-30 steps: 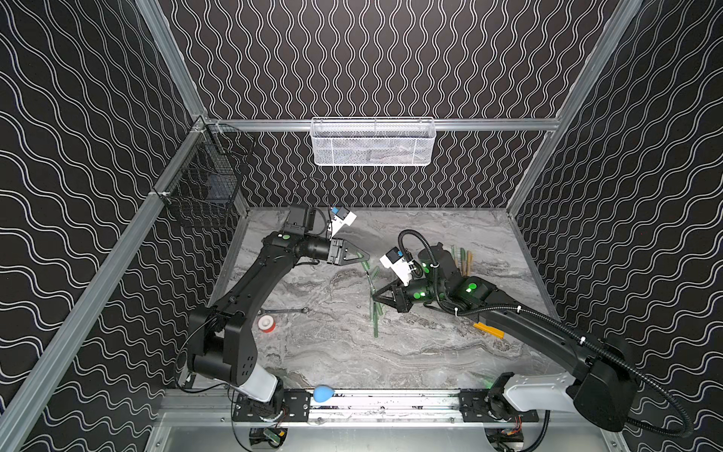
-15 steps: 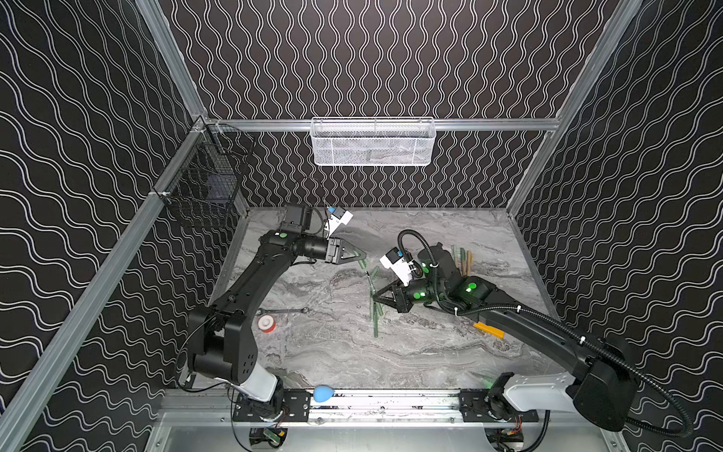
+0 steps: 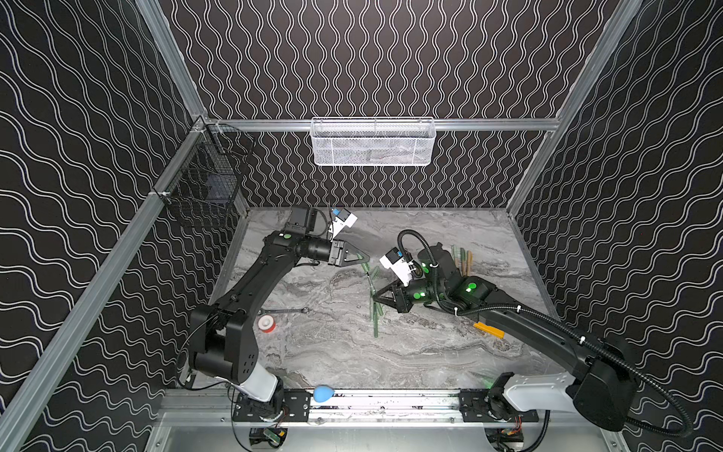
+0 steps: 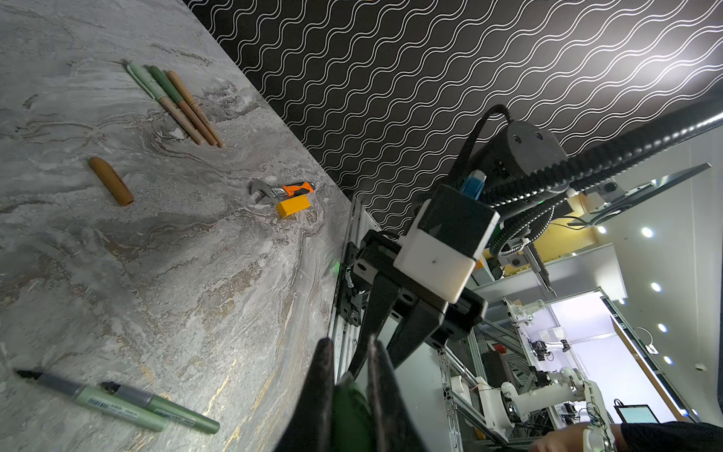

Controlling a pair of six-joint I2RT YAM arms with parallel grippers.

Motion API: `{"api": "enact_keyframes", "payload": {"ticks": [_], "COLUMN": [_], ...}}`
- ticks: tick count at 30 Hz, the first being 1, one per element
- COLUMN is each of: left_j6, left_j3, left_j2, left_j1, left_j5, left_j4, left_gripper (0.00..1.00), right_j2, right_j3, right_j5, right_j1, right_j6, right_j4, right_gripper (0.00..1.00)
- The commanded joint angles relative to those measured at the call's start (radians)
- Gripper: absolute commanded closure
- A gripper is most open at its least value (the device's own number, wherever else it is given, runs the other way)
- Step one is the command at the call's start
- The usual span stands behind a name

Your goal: Insert the pens into the pen caps

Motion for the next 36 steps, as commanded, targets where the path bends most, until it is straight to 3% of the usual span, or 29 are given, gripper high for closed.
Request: {"api": "enact_keyframes", "payload": {"ticks": [1,23,36], "left_j6": [-0.001,0.168,0.199], "left_j3": [0.0,0.03,0.062], "left_j2": [0.005,0.031,0.048], "left_j1": [-0.004,-0.03,-0.09], "left_j5": [0.02,-0.043,-0.011], "left_j4": [0.02,-0.197,-0.269], "left_gripper": [1.0,1.0,1.0], "right_j2": [-0.002,-0.011,0.004], "right_j3": [0.01,0.012,0.024], "right_j5": [0.002,0.044,0.043], "right_j1": [0.001,-0.001,-0.01], "right_j6": [-0.016,-0.019,-0.05], "right_j4": [0.009,0.0,0.013], "right_gripper": [0.95,0.95,0.96]}}
